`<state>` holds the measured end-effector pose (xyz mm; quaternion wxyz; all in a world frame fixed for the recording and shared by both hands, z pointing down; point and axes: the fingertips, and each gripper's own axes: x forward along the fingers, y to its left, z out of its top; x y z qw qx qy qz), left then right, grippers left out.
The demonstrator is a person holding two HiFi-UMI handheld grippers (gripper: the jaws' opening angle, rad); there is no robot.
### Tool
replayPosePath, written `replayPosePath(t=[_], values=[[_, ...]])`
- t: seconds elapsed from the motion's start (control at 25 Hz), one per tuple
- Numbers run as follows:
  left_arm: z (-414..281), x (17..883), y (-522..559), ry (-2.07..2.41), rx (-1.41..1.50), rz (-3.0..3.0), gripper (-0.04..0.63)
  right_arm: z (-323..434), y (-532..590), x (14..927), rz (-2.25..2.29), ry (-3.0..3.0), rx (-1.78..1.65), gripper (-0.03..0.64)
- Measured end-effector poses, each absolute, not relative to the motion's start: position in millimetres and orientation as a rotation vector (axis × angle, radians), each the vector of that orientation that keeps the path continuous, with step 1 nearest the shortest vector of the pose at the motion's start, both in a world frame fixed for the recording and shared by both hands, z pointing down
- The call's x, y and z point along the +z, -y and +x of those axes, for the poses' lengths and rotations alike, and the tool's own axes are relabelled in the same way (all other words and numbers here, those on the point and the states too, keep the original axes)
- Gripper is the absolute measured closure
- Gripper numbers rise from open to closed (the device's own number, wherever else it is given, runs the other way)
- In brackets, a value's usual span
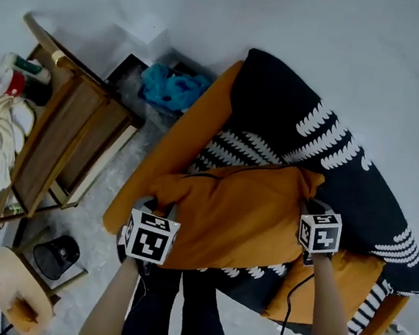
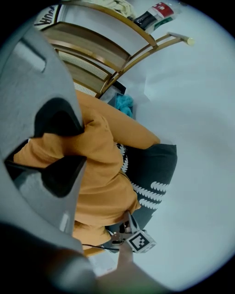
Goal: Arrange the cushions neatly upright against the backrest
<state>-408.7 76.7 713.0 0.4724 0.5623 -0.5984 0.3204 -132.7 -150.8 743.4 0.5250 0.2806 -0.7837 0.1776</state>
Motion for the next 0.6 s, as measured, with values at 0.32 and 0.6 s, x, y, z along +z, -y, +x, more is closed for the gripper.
replayPosePath(t=[0.32, 0.6], values=[[-389, 629, -35, 1.518, 0.802, 1.595, 0.475, -74, 139, 663, 0.947, 1.972, 0.51, 0.598], [-385, 556, 39, 1.58, 0.849, 1.814, 0.474, -41, 149, 585, 1.202, 2.061, 0.522, 0.598]])
